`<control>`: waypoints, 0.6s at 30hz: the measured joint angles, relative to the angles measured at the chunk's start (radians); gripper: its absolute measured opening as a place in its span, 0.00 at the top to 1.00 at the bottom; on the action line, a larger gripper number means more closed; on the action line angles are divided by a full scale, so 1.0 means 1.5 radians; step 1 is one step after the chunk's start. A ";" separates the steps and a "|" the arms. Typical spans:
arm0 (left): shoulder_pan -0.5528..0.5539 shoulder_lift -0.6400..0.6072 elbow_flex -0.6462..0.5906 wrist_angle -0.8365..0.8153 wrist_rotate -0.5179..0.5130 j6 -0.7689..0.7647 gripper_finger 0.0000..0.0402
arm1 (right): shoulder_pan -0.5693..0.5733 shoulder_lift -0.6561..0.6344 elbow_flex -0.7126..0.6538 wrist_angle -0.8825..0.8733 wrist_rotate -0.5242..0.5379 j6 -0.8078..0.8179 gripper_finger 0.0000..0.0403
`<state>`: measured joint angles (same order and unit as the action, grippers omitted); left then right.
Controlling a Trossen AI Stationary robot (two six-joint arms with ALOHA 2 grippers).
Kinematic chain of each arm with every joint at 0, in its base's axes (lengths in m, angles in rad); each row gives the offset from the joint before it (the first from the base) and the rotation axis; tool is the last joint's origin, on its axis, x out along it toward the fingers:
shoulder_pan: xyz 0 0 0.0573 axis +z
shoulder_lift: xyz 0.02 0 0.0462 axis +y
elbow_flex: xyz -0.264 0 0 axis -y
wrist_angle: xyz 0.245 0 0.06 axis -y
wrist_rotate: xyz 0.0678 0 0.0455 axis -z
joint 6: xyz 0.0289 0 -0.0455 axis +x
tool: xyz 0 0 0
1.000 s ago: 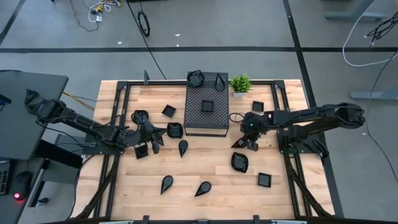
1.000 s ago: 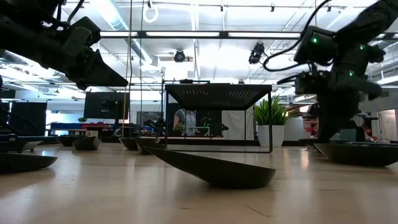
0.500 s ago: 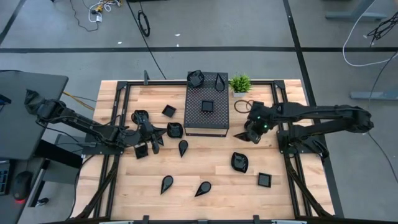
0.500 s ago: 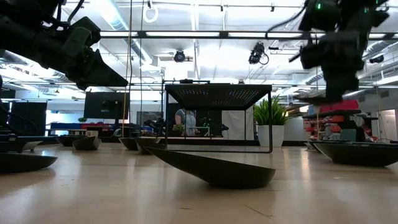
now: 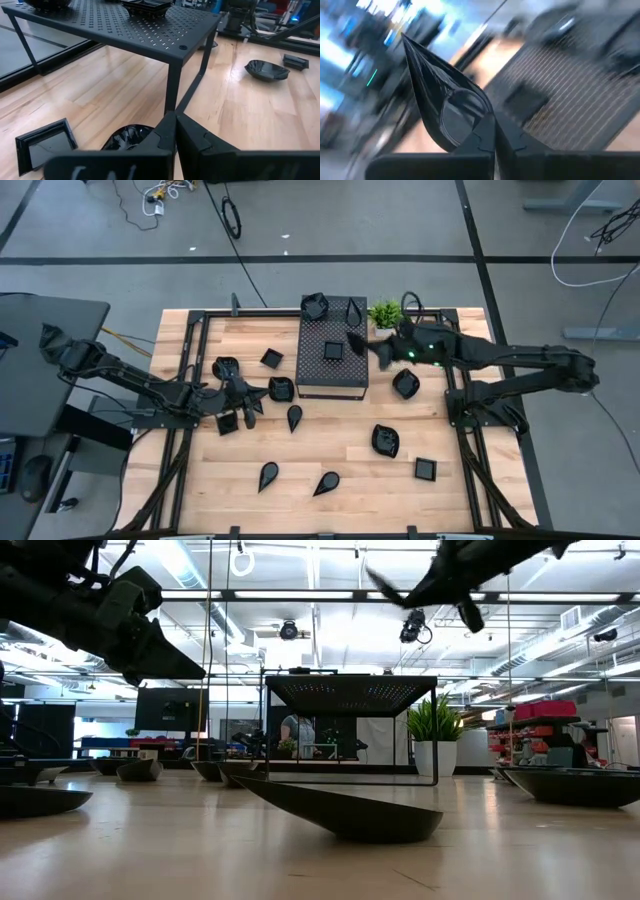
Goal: Pick & Place Mini shaped plates
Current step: Stack the black drop-shaped plate on top of the black drop-shaped plates on the shelf
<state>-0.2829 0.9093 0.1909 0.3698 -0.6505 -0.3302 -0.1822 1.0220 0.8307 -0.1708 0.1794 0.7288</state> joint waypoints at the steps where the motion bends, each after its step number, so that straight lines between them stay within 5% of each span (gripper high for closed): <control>1: 0.000 0.000 0.000 0.000 0.003 0.000 0.96 | 0.000 0.014 0.000 0.020 0.046 0.010 1.00; 8: 0.000 0.000 0.000 0.000 0.006 0.001 0.96 | -0.004 0.140 0.012 0.116 0.287 0.037 1.00; 12: 0.000 0.000 0.000 0.000 0.006 0.001 0.96 | -0.017 0.191 0.038 0.108 0.352 0.070 1.00; 18: 0.000 0.000 0.000 0.000 0.006 0.001 0.96 | -0.052 0.229 0.049 0.105 0.340 0.158 1.00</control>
<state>-0.2829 0.9093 0.1909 0.3695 -0.6411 -0.3290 -0.2603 1.3654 0.9044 -0.0133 0.6895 0.9662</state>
